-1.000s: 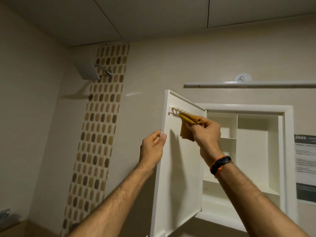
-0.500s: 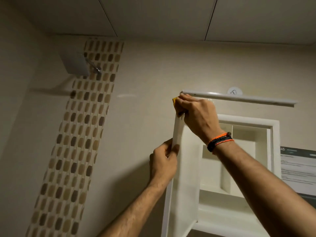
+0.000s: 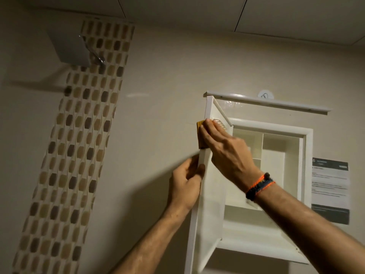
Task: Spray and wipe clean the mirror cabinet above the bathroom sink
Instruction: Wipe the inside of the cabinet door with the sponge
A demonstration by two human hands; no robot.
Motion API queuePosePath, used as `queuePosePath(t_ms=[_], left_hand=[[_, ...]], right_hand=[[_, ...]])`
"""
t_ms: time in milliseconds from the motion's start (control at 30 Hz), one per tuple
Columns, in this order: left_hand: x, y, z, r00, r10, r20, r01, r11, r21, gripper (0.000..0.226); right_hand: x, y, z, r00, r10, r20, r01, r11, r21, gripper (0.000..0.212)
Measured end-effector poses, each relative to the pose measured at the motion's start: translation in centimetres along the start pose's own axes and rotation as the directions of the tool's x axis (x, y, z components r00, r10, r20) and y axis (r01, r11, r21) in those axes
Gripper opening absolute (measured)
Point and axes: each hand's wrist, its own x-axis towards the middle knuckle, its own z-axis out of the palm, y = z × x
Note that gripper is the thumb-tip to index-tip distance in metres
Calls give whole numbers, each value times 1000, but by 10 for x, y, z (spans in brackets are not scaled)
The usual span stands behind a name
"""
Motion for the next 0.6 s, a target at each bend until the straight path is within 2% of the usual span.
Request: queuePosePath(t_ms=[100,200,300,400,433,500,600], left_hand=[[-14,-8,-11,999,-11,39,13,998,-57,54],[-23,-16,-21,998,-56,33,59,995,-79,58],[-31,-20,-28,993,-96,71,105,986,-126,47],[-39,-28,-35,981,-167,103,187,953,-240,28],[-42,-31,-37,975,-201,95,220,933,-284,27],[-48,-37,-41,956,-279,91,293,892,-344,45],[-60,-48,-47,927,-361,104,374,861,-344,67]], right_hand=[[-23,-15,7,999,-23,-22,24,1000,13,57],[-17,-13,1,999,-29,-13,29,999,26,57],[1,-3,-9,999,30,22,-29,999,-14,64],[3,-7,-10,997,60,41,-59,998,-10,64],[-2,-12,-8,998,55,41,-55,998,1,62],[-21,-25,-2,999,21,43,-22,999,33,59],[-59,-47,9,1000,-21,3,21,998,61,58]])
